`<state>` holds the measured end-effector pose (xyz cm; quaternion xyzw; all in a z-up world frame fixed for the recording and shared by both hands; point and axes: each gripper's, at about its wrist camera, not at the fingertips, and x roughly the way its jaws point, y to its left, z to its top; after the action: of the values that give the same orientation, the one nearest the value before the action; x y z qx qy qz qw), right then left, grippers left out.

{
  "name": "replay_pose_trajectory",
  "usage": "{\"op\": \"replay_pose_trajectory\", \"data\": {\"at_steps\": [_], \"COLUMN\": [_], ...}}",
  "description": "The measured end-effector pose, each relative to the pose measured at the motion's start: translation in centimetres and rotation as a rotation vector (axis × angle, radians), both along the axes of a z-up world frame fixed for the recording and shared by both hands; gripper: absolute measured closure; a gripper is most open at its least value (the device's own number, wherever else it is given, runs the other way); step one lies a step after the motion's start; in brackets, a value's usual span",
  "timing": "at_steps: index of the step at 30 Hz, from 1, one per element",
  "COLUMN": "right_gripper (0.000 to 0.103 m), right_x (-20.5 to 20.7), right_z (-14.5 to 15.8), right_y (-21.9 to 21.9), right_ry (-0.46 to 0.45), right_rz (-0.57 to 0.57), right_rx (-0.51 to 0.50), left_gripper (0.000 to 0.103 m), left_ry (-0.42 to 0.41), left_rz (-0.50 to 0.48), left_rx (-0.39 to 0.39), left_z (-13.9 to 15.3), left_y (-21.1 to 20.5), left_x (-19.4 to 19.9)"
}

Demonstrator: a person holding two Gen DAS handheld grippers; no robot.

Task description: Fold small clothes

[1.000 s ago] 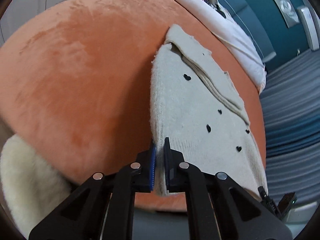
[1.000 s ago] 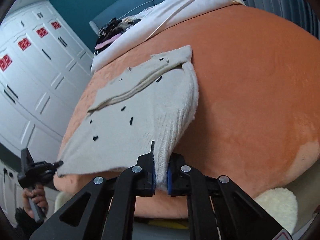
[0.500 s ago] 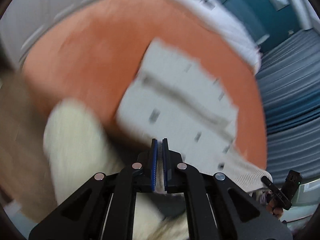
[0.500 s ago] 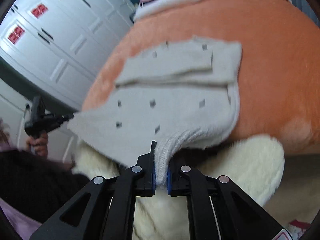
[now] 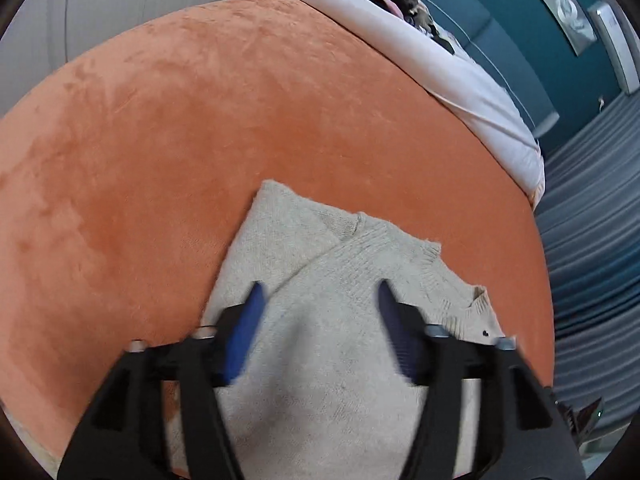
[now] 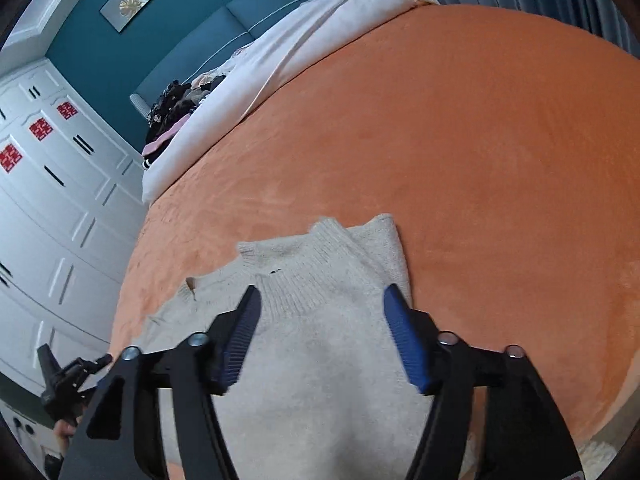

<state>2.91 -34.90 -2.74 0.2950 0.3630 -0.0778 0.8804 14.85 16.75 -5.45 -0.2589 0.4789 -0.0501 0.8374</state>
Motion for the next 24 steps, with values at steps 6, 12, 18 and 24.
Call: {"op": "replay_pose_trajectory", "data": {"at_steps": [6,12,18,24], "right_gripper": [0.035,0.097,0.097,0.097], "right_x": [2.0,2.5,0.5,5.4], "right_z": [-3.3,-2.6,6.5,-5.9], "right_y": [0.3,1.5,0.0,-2.2], "right_ry": [0.133,0.143,-0.178,0.210], "right_rz": [0.031,0.091,0.047,0.005], "right_rx": [-0.112,-0.127,-0.039,-0.045], "left_gripper": [0.052,0.095,0.095,0.095], "left_ry": [0.093,0.022,-0.106,0.151], "left_rz": [-0.096,-0.118,-0.018,-0.013], "left_rx": [0.051,0.089,0.069,0.228], "left_z": [-2.5,0.6,5.9,-5.3], "left_y": [-2.7,-3.4,-0.2,-0.9], "left_x": [2.6,3.0,4.6,6.4]}}
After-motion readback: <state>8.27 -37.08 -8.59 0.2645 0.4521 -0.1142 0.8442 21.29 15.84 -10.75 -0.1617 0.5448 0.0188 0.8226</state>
